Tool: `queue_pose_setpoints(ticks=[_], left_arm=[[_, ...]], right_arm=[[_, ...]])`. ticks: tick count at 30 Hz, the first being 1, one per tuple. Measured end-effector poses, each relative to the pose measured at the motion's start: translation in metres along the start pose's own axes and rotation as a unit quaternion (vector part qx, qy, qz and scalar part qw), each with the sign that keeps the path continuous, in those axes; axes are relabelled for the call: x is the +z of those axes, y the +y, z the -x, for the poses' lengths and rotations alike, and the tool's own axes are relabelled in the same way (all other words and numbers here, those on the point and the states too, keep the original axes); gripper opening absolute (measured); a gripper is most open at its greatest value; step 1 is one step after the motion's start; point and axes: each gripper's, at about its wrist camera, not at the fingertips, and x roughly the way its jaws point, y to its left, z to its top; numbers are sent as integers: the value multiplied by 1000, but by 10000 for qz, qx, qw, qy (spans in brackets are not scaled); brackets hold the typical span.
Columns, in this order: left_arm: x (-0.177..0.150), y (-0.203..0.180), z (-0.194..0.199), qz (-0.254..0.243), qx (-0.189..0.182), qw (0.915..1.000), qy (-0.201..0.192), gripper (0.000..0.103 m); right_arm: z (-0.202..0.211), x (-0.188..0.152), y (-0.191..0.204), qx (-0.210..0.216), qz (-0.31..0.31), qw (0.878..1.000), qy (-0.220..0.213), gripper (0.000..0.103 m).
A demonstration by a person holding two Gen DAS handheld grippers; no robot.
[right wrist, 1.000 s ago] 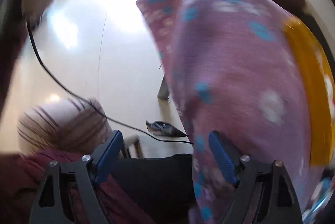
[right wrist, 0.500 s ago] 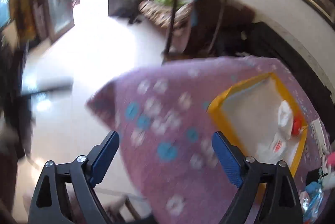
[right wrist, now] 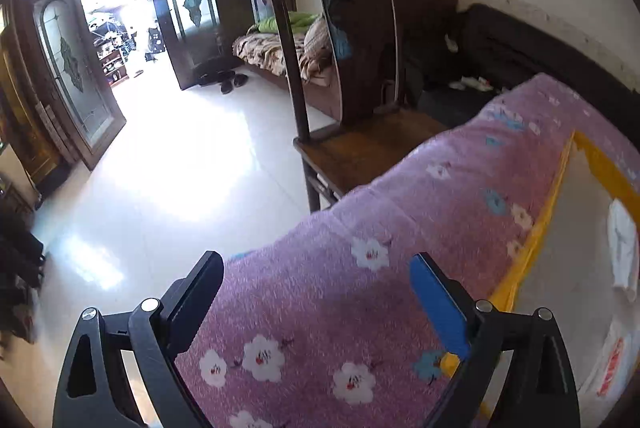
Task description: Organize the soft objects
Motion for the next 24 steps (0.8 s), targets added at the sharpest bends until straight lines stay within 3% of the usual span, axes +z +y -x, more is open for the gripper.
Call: queue_pose_setpoints(ticks=[3, 7, 13, 18, 24], left_arm=[[9, -22, -56, -377, 255, 9985, 305, 94], [25, -49, -113, -993, 752, 9910, 480, 94], [41, -73, -178, -1661, 1393, 9752, 454, 94], [51, -79, -215, -1907, 1731, 9657, 334, 94], [73, -84, -248, -1747, 1942, 9652, 106, 94]], right_arm=[[-4, -2, 3, 252, 58, 9996, 131, 97], [0, 1, -16, 462, -358, 9983, 34, 97], [7, 1, -22, 471, -390, 9981, -12, 97], [4, 2, -28, 481, -502, 9976, 62, 97], [5, 2, -26, 397, -464, 9980, 138, 97]])
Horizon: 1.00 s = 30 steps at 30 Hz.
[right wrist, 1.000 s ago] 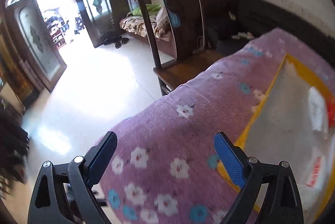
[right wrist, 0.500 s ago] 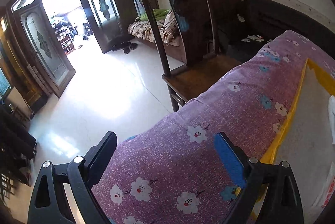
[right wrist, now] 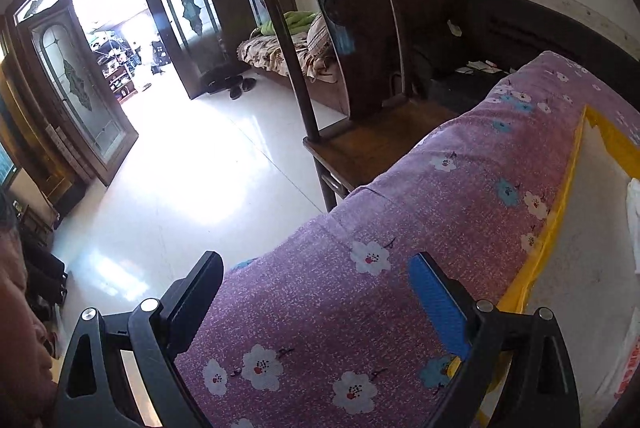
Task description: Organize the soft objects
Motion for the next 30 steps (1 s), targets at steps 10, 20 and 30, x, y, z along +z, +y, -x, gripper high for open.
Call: queue_pose_setpoints(ticks=[10, 20, 30], left_arm=[[31, -15, -32, -386, 667, 9970, 33, 93], [20, 14, -29, -157, -197, 9990, 378, 27], [-11, 42, 61, -422, -556, 9970, -339, 27]], right_arm=[[-5, 2, 6, -99, 114, 9997, 166, 100], [-7, 6, 6, -136, 109, 9997, 190, 101], [9, 0, -4, 36, -126, 9998, -152, 101]])
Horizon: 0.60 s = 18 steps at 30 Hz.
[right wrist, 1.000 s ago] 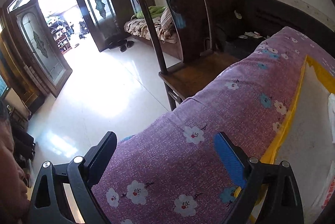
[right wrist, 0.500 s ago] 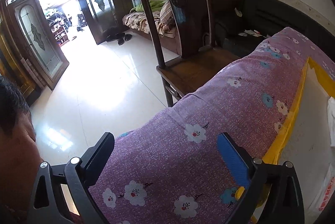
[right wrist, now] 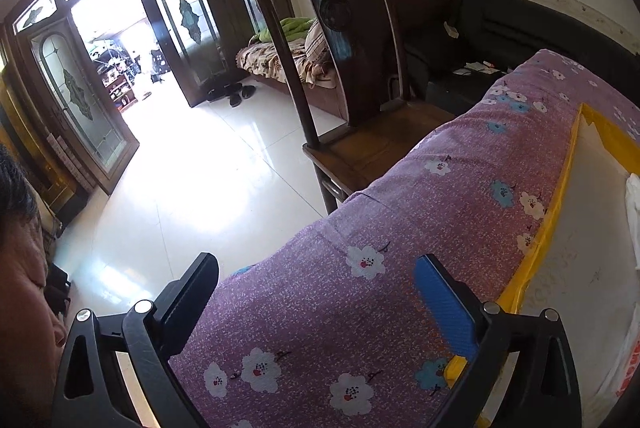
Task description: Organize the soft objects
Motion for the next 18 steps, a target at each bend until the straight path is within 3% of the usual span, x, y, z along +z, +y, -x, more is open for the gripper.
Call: queue_pose_setpoints(ticks=[5, 9, 15, 18], left_arm=[[-19, 5, 83, -424, 175, 9980, -432, 27], [-54, 32, 129, -379, 384, 9967, -601, 27], [-110, 82, 209, 450, 509, 9935, -913, 27], [-149, 101, 257, 1057, 440, 9861, -1204, 27]], right_arm=[[7, -4, -2, 42, 0, 9999, -135, 101], [13, -8, -1, 33, 48, 9998, -205, 101], [15, -11, 1, 78, 120, 9996, -245, 101], [13, -10, 2, 129, 143, 9996, -185, 101]])
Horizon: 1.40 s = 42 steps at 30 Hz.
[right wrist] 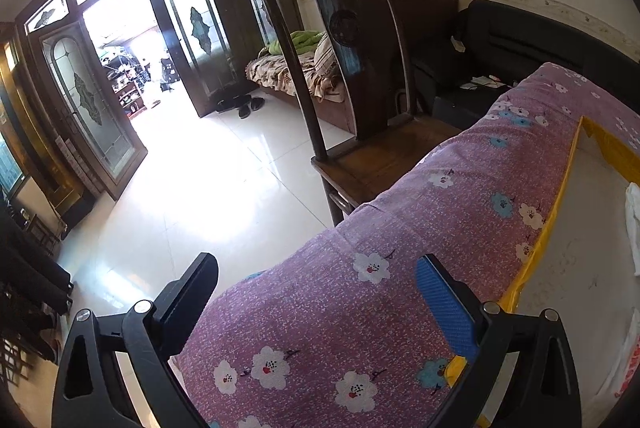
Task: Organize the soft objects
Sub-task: 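Carry the black snack bag over the yellow tray and open the left gripper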
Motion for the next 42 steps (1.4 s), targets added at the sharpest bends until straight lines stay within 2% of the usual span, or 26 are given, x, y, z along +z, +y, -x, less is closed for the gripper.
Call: queue_pose_setpoints(ticks=[3, 6, 9, 11, 12, 14, 16, 21, 24, 26, 28, 31, 34, 37, 39, 40, 42], left_arm=[[-14, 23, 61, 596, 34, 9972, -446, 27], [-23, 40, 128, 1102, 52, 9886, -1028, 27], [-37, 41, 193, 1426, 74, 9743, -1742, 27], [-41, 41, 240, 1502, 92, 9633, -2223, 27], [-43, 38, 265, 1516, 93, 9567, -2482, 27], [-42, 29, 305, 1473, -3, 9460, -2887, 28], [-43, 5, 326, 1350, -127, 9384, -3177, 28], [-24, -88, 358, 628, -591, 9279, -3627, 28], [-10, -143, 382, 173, -965, 9195, -3806, 28], [13, -184, 389, -129, -1221, 9143, -3860, 28], [22, -216, 398, -386, -1407, 9103, -3874, 28], [39, -265, 413, -841, -1632, 9067, -3798, 28], [68, -321, 420, -1261, -1685, 9088, -3603, 28], [117, -360, 412, -1469, -1753, 9148, -3328, 29], [156, -387, 404, -1587, -1782, 9209, -3083, 30], [159, -391, 411, -1613, -1705, 9231, -3046, 30], [186, -416, 402, -1779, -1279, 9269, -3049, 34]], right_arm=[[-1, 0, -2, 12, -28, 10000, 38, 101], [-5, 2, -5, -16, -92, 9999, 119, 101], [-8, 1, -8, -163, -169, 9994, 247, 101], [-2, 0, -7, -390, -175, 9987, 261, 101], [6, -3, -5, -348, -191, 9987, 312, 101], [41, -18, -3, 200, -380, 9987, 276, 101], [84, -34, 5, 515, -298, 9981, 145, 101], [199, -75, -6, 576, 9, 9967, -580, 101], [246, -103, -39, 439, -206, 9960, -754, 101], [273, -130, -77, 40, -544, 9956, -756, 101], [290, -151, -114, -341, -868, 9933, -676, 101], [315, -176, -169, -943, -1433, 9830, -656, 101], [346, -201, -222, -1141, -2252, 9646, -760, 101], [367, -219, -250, -1247, -2722, 9492, -962, 101], [375, -224, -257, -1345, -2836, 9437, -1045, 101], [378, -224, -258, -1376, -2874, 9418, -1068, 101], [381, -225, -257, -1420, -2900, 9403, -1079, 101]])
